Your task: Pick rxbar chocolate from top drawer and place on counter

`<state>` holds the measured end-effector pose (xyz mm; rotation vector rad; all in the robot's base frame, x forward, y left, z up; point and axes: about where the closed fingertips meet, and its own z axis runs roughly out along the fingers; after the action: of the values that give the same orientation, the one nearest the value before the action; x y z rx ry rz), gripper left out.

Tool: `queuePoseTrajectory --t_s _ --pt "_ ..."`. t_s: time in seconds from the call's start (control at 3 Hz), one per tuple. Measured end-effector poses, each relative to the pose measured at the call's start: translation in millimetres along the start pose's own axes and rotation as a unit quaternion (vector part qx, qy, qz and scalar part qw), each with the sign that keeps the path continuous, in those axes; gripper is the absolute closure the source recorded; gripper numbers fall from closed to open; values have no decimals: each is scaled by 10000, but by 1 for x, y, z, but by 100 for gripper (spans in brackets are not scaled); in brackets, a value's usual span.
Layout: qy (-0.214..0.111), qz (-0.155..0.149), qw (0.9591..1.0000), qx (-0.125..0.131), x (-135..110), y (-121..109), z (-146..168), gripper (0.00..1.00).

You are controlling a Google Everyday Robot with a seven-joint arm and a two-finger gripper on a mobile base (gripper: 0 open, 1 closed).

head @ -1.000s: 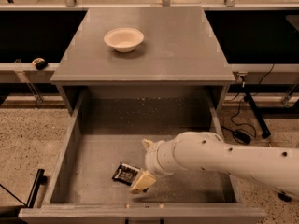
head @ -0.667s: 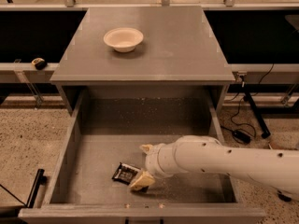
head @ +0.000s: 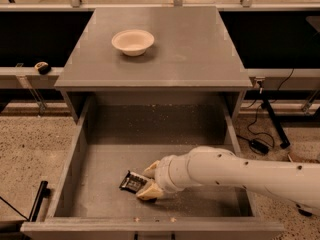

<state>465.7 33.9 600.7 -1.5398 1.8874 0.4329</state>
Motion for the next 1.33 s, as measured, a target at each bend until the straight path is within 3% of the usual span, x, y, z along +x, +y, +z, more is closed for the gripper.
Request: queuePoseTrajectory --t_s 0.33,0.67,1.0,1.33 --pt "-333 161 9993 -50 -5 -1 2 92" --pt "-924 402 9948 -177 -14 -6 -14 100" --pt "-1366 272 9898 -289 -41 -38 -76 100" --pt "-1234 101 9916 -375 -64 -72 -127 100"
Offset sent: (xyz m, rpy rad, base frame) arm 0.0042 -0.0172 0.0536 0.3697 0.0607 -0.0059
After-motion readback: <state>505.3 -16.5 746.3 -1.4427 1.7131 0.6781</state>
